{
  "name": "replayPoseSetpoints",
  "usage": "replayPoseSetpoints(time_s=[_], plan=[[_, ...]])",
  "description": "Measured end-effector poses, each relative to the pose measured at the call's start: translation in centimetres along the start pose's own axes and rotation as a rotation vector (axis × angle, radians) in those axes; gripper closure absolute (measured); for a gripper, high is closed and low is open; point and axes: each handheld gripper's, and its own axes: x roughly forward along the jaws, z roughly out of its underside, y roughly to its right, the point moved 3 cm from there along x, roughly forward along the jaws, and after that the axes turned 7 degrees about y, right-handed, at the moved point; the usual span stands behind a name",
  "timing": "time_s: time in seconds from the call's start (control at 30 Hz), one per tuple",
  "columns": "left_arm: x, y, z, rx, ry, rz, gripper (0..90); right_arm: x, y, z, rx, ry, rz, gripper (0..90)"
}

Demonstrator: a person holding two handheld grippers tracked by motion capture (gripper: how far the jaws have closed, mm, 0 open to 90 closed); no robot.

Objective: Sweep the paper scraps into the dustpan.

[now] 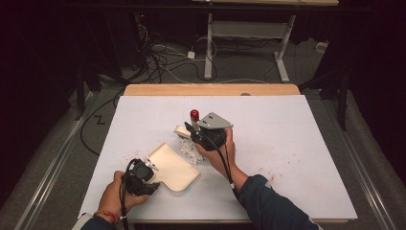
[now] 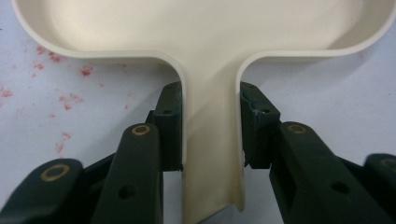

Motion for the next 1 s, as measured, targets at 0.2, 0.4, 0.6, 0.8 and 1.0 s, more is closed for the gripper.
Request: replayPoseSetpoints(time_s=[0.2, 0.4, 0.6, 0.8, 1.0], plan=[[0.0, 0.1, -0.1, 0.003, -0.003, -0.006, 63.6, -0.7, -1.8, -0.1, -0.003, 0.008, -0.04, 69.3], [0.0, 0.1, 0.0, 0.002, 0.002, -0.007, 63.5, -1.2, -4.4, -0.4, -0.018, 0.02, -0.098, 69.5], [0.1, 0.1, 0.0, -0.001, 0.009, -0.007, 63.5, -1.7, -5.8, -1.3, -0.017, 0.038, -0.151, 70.2], [0.0, 0.1, 0.1, 0.001, 0.012, -0.003, 63.5, -1.9, -4.9, -2.7, -0.005, 0.078, -0.147, 70.2], [0.0, 0.0, 0.1, 0.002, 0.016, 0.001, 63.4, -3.2, -2.7, -4.4, 0.018, 0.126, -0.106, 70.2]])
